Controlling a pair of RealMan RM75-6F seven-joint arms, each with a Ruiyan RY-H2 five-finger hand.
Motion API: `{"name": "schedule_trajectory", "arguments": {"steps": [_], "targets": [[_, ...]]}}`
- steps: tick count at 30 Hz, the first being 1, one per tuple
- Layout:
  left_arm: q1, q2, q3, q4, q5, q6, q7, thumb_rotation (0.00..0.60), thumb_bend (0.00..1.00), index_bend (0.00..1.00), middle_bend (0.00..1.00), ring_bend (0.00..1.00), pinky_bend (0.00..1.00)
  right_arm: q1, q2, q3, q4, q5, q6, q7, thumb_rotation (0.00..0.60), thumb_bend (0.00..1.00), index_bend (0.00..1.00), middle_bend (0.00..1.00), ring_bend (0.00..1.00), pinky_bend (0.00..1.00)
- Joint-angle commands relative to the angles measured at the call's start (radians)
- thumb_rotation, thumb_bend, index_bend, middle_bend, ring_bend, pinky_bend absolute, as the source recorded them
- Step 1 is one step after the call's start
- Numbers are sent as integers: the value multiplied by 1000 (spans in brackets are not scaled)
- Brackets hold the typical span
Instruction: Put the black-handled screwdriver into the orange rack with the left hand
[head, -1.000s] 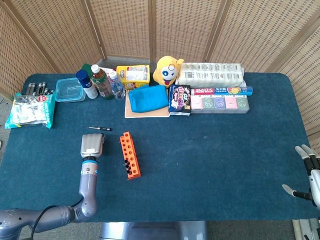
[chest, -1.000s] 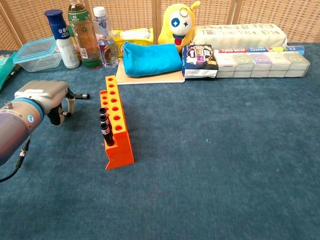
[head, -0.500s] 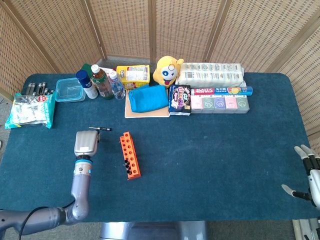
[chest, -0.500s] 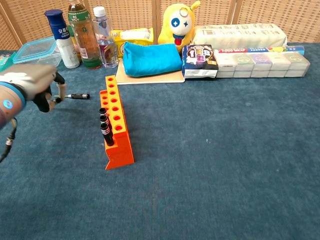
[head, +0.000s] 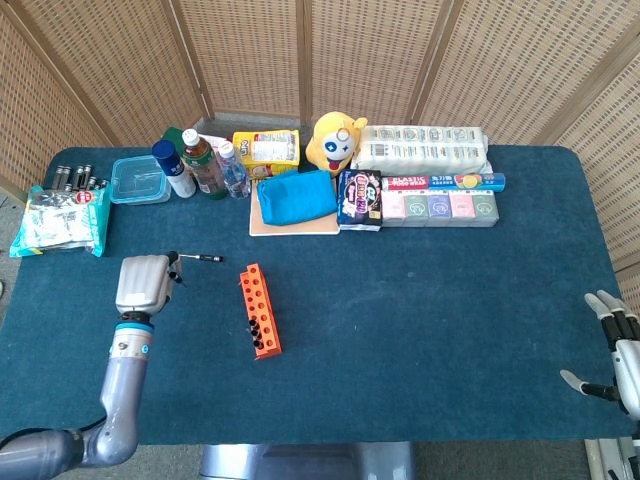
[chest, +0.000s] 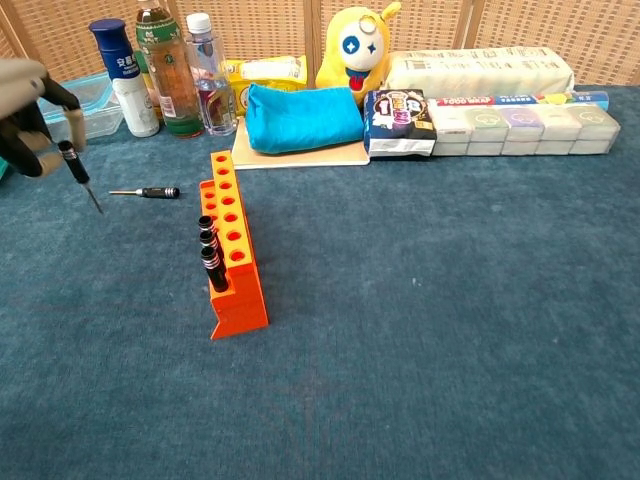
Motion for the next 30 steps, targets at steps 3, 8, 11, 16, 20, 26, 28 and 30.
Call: {"name": "schedule_trajectory", "arguments": {"steps": [3,8,11,16,20,26,28,30], "targets": [[21,50,7,-69,42,16,-39,600,435,534,1000,1000,1000,0,1,0,-1,-1,1,-1,600,0,56,55,78,202],[29,85,5,-123,76,31,-61,600,436,534,1000,1000,1000,-1,1,-1,-5,-4,4,-2,600,0,56,55,78,202],[29,100,2,-154,96,38,-66,600,435,534,1000,1000,1000,-2,1,-1,-4,-3,5,-2,600,0,56,54,78,202],[21,121,-1,-219,104,36,-55,600,436,537,1000,1000,1000,-1,1,0,-4,-2,4,-3,600,0,55,55,78,202],[6,133,-2,-281,123,45,-19,600,435,537,1000,1000,1000,-1,1,0,-4,-2,4,-2,600,0,55,55,78,202],[-12,106,36,-314,176,32,0,600,435,537,1000,1000,1000,-1,2,0,-4,-2,5,-2,600,0,56,55,77,201],[-17,87,50,-304,189,22,-6,600,435,537,1000,1000,1000,-2,2,-1,-5,-3,6,-4,600,0,55,55,77,202],[-24,71,60,-307,186,9,-3,600,435,538,1000,1000,1000,-1,1,0,-5,-1,5,-5,600,0,56,55,77,202]]}}
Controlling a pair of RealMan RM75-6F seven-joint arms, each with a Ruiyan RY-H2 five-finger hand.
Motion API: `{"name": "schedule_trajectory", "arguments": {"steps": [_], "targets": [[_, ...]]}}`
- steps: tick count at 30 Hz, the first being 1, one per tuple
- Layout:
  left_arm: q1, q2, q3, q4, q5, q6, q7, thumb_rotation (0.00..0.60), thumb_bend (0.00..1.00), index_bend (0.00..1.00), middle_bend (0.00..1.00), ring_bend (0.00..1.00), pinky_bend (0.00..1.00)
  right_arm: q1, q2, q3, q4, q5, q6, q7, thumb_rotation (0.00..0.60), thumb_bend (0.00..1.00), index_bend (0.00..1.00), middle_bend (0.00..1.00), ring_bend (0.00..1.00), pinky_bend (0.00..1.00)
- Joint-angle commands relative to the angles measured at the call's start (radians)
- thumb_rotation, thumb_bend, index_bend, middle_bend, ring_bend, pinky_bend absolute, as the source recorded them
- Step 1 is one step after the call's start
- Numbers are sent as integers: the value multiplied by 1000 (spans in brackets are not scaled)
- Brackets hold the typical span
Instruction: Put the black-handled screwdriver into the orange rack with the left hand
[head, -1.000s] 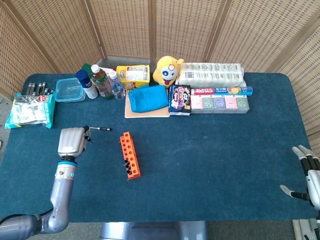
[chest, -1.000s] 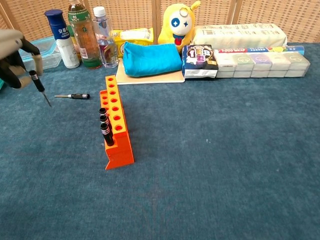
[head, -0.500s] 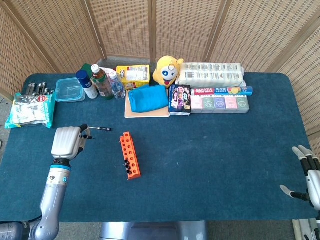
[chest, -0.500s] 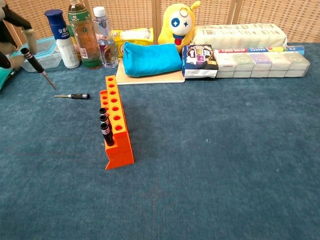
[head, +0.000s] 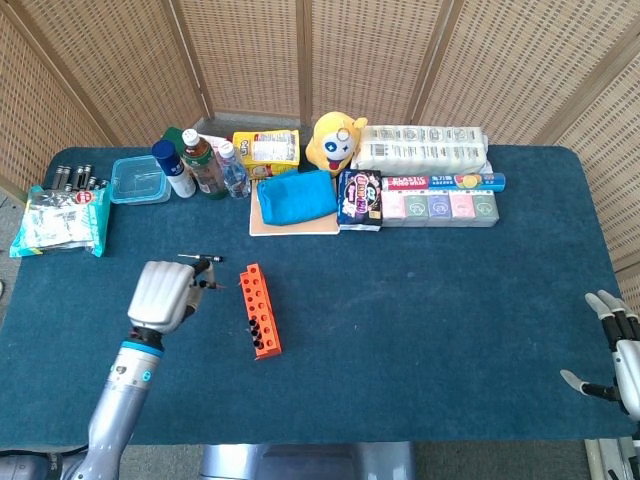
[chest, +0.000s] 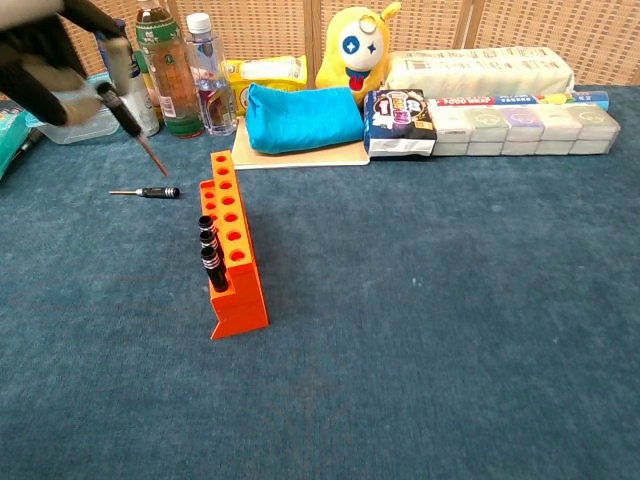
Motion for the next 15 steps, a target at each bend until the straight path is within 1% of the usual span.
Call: {"name": "schedule_trajectory", "arguments": {"steps": [1,8,15], "targets": [[-14,-26,18,3,1,-16,9,600,435,537,1000,1000,1000,1,0,0,0,2,-1,-1,600,0,55,55,77,202],[-30,-50,25,-2,-27,-13,50,600,435,537,1000,1000,1000,3,0,1,2,7,-7,1,600,0,56,55,78,202],[-38,-62,25,11,-42,-13,50,600,435,537,1000,1000,1000,2,1,1,1,6,-7,2,600,0,56,55,77,201]]}}
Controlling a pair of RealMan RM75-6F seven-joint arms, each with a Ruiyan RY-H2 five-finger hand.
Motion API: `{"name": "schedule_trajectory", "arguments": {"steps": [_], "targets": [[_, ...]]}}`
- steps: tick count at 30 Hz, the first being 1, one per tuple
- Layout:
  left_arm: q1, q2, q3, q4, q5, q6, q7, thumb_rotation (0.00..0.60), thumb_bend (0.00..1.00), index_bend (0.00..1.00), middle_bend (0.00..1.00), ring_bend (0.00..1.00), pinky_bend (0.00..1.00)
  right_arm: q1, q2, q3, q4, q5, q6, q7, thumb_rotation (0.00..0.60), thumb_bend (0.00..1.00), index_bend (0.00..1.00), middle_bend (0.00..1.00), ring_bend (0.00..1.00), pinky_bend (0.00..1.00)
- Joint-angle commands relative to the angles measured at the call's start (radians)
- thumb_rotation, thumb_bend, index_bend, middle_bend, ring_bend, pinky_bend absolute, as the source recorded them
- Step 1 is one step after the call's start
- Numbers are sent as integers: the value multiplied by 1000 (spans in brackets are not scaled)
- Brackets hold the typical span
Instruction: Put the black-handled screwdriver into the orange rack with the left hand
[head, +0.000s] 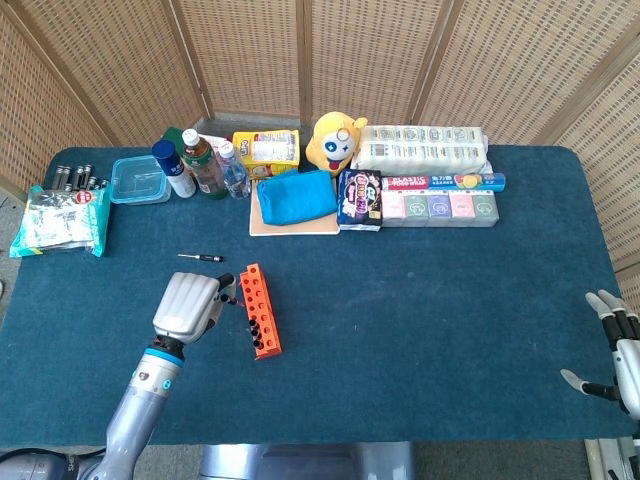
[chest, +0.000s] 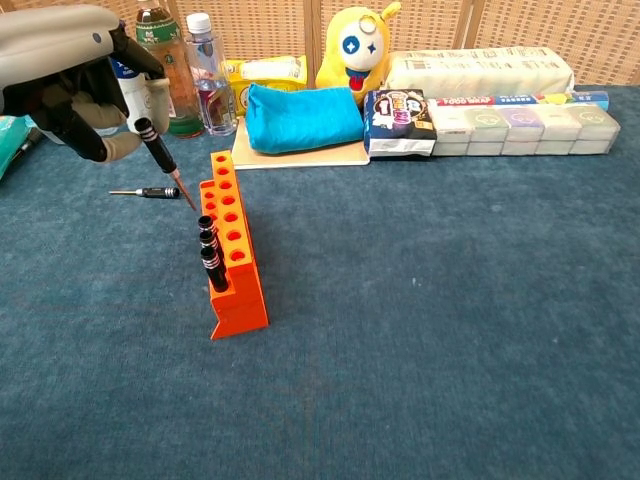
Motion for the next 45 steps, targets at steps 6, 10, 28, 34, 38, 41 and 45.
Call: {"name": "schedule_trajectory", "arguments": {"steps": [6,10,28,34,38,41,45], "targets": [[-10,-21,13,4,-31,-25,-13,600,436,537,1000,1000,1000,0,0,0,-2,1,0,-4,600,0,55,55,77,202],[-19,-19,12,-14,-52,-38,-16,600,436,537,1000,1000,1000,1,-1,0,-1,4,-3,-4,600,0,56,55,78,202],[-43,-53,10,5,-81,-10,5,600,435,537,1000,1000,1000,0,3,1,1,3,0,7,600,0,56,55,77,202],[-49,-59,15,17,-85,-8,9,600,435,537,1000,1000,1000,0,3,2,1,5,0,7,600,0,56,55,78,202],[-51,-64,16,22,-89,-6,10,600,436,538,1000,1000,1000,-1,4,2,1,5,0,9,600,0,56,55,78,202],[-54,-69,18,25,-92,-4,13,600,436,537,1000,1000,1000,-1,5,2,1,4,1,11,600,0,56,55,77,202],[-59,-75,19,28,-96,-1,19,600,435,537,1000,1000,1000,-2,7,3,2,3,3,16,600,0,56,54,78,202]]}}
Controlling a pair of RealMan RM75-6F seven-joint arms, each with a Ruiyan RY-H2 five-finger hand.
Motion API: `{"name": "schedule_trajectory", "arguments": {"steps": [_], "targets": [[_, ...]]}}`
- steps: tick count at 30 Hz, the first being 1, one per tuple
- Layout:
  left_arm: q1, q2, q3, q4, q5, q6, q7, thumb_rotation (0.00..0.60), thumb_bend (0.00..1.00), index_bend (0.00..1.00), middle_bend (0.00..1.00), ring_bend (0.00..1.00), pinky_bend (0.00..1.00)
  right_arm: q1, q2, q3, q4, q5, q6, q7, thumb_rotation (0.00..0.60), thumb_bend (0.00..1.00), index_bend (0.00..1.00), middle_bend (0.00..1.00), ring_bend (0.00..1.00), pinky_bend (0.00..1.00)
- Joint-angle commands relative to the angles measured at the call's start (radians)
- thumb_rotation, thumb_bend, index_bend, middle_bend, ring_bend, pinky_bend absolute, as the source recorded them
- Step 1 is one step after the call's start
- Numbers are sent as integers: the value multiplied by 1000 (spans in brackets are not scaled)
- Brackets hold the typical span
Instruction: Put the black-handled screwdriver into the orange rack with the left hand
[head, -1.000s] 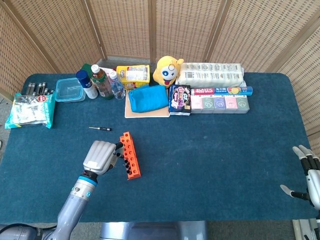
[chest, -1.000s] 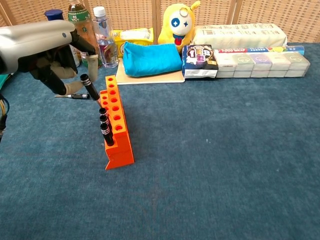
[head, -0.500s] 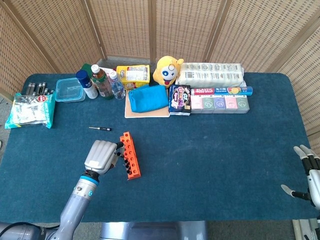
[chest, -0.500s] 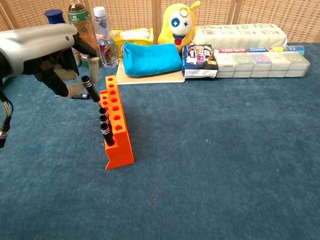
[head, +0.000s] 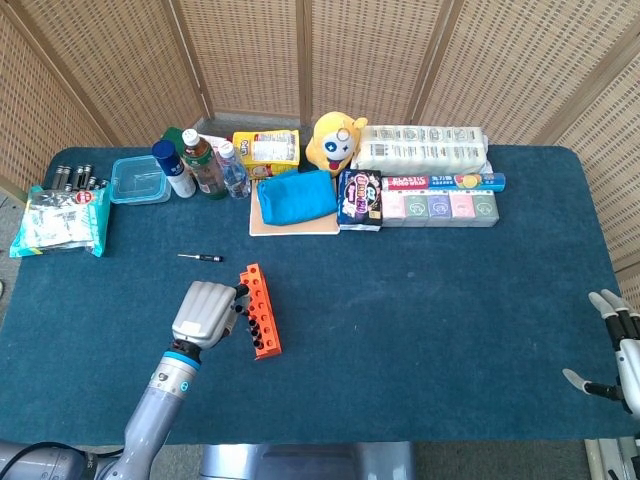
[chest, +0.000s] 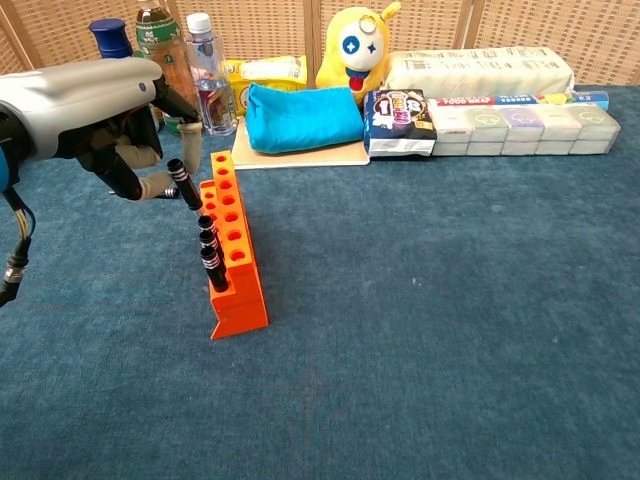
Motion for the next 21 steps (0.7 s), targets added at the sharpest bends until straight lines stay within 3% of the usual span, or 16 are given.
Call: {"name": "schedule_trajectory", "arguments": {"steps": [1,21], "targets": [[-3,-4,1,1,-3,1,4,600,435,537,1000,1000,1000,0,1,0,0,1,0,2,600,0,56,54,78,202],[-15,-34,6,40,-30,7,17,600,435,537,1000,1000,1000,-2,4,1,3,1,1,12,600,0,56,55,78,203]]}}
